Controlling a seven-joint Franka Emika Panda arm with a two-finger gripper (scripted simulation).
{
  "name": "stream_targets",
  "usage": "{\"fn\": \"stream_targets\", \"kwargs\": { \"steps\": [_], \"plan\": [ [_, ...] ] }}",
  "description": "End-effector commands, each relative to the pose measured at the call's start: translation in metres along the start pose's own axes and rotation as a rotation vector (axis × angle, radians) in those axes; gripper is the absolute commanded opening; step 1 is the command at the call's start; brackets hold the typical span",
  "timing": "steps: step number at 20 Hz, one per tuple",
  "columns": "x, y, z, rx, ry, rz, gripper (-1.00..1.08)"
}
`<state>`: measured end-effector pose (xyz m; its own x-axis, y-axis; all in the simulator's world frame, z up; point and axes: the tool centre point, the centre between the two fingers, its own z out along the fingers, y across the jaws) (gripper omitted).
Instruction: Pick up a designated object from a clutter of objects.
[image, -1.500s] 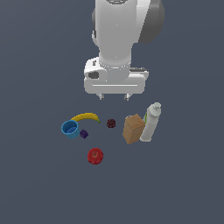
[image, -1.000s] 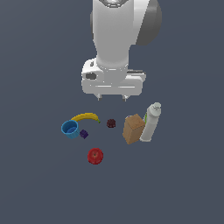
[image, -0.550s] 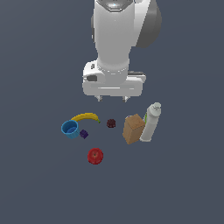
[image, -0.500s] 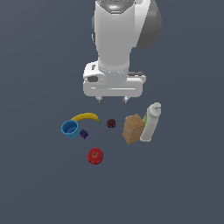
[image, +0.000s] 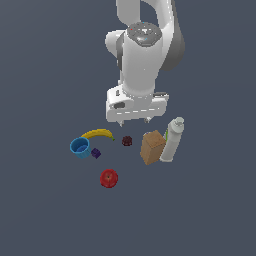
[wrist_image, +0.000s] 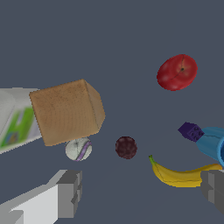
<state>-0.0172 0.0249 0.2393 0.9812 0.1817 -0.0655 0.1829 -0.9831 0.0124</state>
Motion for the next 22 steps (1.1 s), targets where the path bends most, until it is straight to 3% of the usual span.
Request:
{"fn": "stream_targets", "kwargs": {
  "steps": [1,14,22],
  "plan": [
    [0.000,-0.009,0.017,-0.004,0.005,-0.077,1.00],
    [-0.021,-0.067,0.109,-0.017,0.041,-0.540,1.00],
    [-0.038,-0.092,0.143,-0.016,0.059,-0.734,1.00]
  ]
}}
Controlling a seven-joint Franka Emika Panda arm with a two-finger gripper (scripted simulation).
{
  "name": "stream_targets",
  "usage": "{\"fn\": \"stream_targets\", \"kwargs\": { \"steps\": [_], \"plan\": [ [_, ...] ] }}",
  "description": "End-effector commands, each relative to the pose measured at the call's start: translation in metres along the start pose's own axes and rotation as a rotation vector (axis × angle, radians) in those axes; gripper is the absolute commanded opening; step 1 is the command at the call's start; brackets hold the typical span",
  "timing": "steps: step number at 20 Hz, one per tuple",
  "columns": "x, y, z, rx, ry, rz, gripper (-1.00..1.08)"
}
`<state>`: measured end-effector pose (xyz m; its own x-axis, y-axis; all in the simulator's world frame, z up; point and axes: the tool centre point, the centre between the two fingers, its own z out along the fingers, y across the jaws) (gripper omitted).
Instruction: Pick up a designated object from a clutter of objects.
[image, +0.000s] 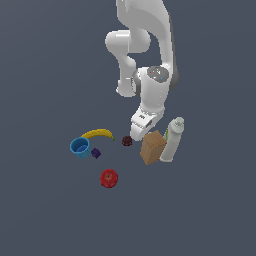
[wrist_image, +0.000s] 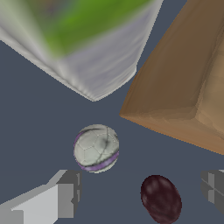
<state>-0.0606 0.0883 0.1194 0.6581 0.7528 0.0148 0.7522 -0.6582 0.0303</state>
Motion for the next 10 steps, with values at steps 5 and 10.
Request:
{"fn": "stream_targets", "kwargs": {
  "steps": [5,10],
  "plan": [
    [-0.001,-0.037,0.029,0.031,-0.015,-0.126,1.00],
    [0.003,-0.009,0.008,-0.015,0.028,-0.092,1.00]
  ]
}}
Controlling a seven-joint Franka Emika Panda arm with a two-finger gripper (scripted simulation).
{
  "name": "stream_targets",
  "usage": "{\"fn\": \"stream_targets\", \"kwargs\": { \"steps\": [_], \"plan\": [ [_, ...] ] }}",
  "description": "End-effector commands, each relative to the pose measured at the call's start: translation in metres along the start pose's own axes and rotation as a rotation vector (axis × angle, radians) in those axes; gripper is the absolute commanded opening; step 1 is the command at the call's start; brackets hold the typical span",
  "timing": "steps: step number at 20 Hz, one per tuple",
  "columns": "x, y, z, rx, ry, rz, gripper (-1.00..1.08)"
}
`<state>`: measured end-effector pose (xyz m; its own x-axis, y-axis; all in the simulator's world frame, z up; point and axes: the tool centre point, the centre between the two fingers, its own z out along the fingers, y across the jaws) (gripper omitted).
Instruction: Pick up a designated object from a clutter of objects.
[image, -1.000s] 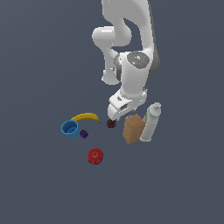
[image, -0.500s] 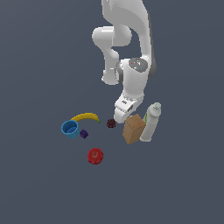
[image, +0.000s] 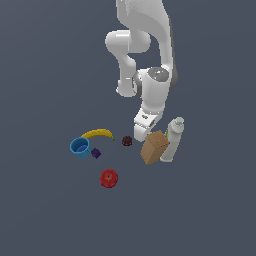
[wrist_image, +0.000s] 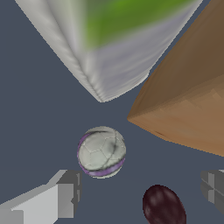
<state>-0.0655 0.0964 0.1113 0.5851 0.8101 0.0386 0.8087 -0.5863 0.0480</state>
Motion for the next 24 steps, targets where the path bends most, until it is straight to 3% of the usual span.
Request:
{"fn": "stream_targets", "kwargs": {
  "steps": [1,17,24],
  "plan": [
    [0.000,0.000,0.000,0.000,0.000,0.000,1.00],
    [-0.004,-0.030,0.065,0.044,-0.033,-0.044,1.00],
    [-0.004,-0.033,0.073,0.049,-0.038,-0.049,1.00]
  ]
}}
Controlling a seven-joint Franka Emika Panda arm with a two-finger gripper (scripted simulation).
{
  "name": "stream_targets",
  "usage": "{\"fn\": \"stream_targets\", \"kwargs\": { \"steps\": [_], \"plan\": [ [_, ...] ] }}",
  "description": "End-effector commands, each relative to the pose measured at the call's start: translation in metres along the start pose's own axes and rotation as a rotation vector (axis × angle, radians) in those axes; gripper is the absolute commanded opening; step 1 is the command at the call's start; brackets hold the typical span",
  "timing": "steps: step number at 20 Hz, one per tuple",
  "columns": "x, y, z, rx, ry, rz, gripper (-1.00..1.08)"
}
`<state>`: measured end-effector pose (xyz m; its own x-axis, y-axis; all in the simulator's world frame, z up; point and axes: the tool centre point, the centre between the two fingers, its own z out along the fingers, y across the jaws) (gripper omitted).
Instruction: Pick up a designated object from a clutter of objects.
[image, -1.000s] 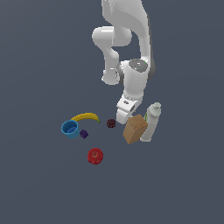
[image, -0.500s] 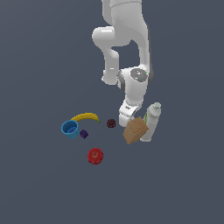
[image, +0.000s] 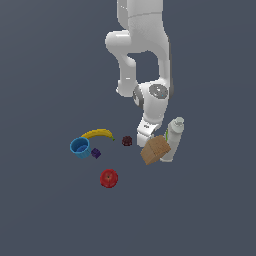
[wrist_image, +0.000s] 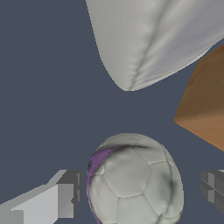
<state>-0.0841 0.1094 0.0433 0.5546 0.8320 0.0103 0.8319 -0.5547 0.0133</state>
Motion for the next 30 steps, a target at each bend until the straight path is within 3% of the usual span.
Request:
{"fn": "stream_targets", "kwargs": {
  "steps": [1,2,18,30],
  "plan": [
    [0.000,-0.007,0.007,0.014,-0.010,-0.011,1.00],
    [0.000,-0.007,0.007,0.014,-0.010,-0.011,-1.00],
    [-0.003,0.000,-0.006,0.006,-0.005,-0.005,-1.00],
    [-0.020,0.028,-0.073,0.008,-0.005,-0.007,-1.00]
  ]
}}
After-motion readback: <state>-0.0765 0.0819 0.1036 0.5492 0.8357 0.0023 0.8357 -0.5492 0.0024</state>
